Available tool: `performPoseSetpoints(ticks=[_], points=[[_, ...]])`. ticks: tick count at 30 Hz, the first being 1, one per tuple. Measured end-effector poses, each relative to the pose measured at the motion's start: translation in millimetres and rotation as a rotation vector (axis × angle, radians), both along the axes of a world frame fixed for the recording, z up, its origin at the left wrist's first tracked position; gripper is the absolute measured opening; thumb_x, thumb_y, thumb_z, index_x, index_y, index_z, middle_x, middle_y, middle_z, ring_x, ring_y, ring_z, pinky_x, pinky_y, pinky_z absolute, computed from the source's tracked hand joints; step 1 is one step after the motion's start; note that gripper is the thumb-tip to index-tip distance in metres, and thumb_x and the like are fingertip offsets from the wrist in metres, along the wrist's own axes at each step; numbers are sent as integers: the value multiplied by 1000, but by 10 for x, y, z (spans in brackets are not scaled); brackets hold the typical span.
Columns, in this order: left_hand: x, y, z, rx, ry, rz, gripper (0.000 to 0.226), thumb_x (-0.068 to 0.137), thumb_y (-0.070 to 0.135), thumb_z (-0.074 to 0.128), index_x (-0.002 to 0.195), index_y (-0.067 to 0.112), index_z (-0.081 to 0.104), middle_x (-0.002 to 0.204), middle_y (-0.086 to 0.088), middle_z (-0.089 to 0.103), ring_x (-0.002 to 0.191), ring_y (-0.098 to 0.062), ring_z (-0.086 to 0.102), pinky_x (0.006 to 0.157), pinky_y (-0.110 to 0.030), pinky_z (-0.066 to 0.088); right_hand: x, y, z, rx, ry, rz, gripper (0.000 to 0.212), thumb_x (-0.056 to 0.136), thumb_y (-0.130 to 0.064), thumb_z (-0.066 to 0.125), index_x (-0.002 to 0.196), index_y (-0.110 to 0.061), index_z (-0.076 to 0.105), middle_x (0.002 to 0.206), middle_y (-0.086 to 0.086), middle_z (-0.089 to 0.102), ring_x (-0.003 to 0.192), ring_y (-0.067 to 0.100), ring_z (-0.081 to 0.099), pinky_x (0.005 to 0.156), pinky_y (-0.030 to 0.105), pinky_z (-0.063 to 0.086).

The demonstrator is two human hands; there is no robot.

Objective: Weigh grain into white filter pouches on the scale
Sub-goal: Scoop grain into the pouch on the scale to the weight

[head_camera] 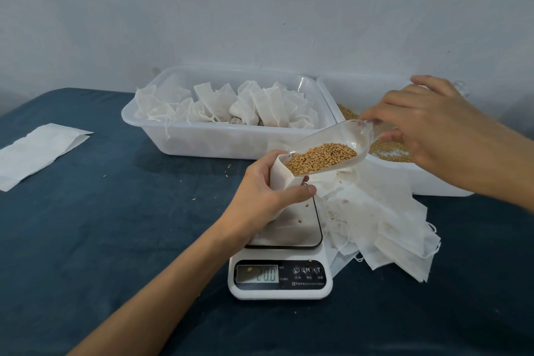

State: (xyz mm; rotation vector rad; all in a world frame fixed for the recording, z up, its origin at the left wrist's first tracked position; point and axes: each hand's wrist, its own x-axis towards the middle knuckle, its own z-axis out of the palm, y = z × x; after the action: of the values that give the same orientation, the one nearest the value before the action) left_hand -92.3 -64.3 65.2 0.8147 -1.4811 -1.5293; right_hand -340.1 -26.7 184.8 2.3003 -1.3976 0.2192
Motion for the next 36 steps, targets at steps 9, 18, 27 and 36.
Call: performPoseSetpoints(ticks=[9,18,27,36], points=[[12,-21,6,26,20,5,50,84,5,85,128,15,65,105,-3,76,92,-13,71,80,-26,52,13,-18,-1,4,-9,-16,34,85,0,72,118,-9,69,102,7,67,100,37,63,113,53,27],[23,-52,-11,44,39,-8,55,80,9,89,129,15,65,109,-7,77,93,-16,71,84,-32,51,5,-40,-14,-2,8,-13,37,83,0,75,118,-10,69,102,7,66,99,37,63,113,53,27],[28,-59,-33,56,57,-19,56,80,7,89,130,16,65,110,-8,77,96,-16,72,85,-32,52,6,-45,-1,23,28,-46,47,77,4,80,120,-12,69,104,6,66,101,36,62,113,51,24],[32,-60,-19,54,45,-19,55,75,17,88,126,21,67,103,-3,78,91,-14,71,81,-31,53,-7,-70,-42,121,-91,-59,32,89,-1,69,119,-14,68,103,3,67,99,32,62,110,44,27]])
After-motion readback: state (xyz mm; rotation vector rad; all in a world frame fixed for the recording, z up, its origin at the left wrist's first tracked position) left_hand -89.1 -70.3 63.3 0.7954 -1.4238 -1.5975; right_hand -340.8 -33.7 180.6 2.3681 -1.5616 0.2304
